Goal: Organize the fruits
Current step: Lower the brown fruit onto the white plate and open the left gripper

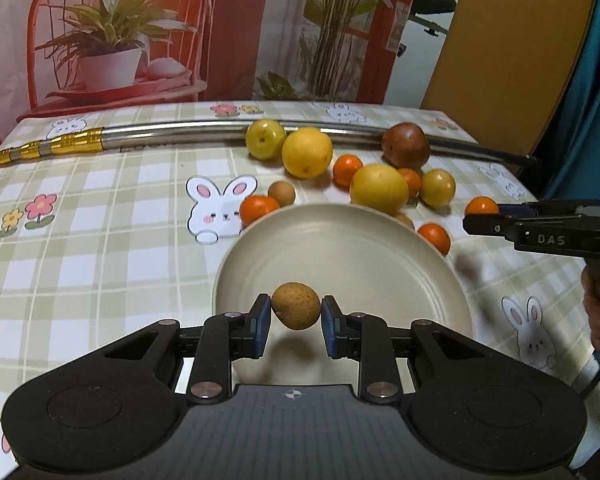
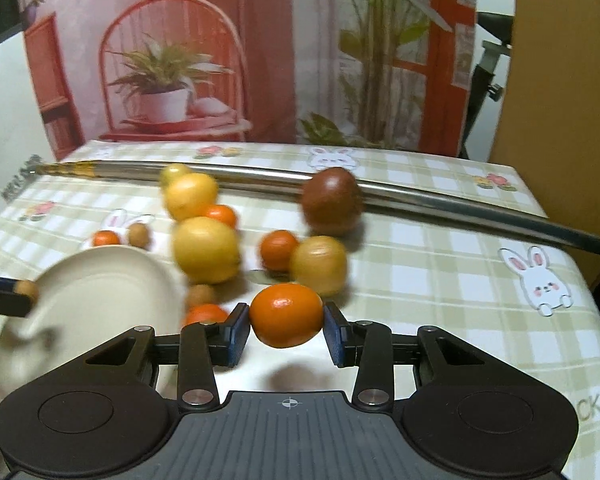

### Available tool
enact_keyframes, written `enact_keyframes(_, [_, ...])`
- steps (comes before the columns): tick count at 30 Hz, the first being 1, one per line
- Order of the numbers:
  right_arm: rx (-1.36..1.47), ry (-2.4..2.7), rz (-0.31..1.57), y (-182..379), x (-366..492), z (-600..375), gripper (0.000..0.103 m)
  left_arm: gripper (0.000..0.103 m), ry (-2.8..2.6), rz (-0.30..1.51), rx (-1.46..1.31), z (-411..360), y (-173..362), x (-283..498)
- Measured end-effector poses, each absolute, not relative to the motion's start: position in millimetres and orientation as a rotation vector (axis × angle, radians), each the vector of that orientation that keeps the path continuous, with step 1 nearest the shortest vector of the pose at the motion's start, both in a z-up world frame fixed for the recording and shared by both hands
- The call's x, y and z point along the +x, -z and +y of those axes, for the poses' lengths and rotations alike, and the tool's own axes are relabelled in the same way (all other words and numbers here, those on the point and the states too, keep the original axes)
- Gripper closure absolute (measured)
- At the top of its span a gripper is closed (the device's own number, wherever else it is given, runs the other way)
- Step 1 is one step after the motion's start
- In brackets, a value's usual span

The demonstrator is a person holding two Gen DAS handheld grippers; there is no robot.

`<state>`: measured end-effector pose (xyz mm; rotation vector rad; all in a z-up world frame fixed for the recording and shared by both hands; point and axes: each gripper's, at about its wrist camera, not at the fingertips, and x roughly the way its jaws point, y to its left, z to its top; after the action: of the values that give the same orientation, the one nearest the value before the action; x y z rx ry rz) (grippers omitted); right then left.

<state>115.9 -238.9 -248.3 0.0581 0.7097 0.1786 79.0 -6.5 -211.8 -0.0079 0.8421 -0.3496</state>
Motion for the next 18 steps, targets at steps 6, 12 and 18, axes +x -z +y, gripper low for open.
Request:
enact_keyframes(6, [0.062, -0.263, 0.709, 238, 101, -202, 0.067, 0.074, 0.345, 0.842, 0.010, -8, 216, 71])
enact_keyframes(12, [0.029, -0.320, 0.740, 242, 92, -168, 0.067, 0.074, 0.336, 0.850, 0.009, -7, 221, 68])
enact_keyframes(18, [-0.013, -0.328, 0.779, 253, 85, -145, 0.067, 0.074, 0.325, 0.845, 0.045, -12, 226, 66])
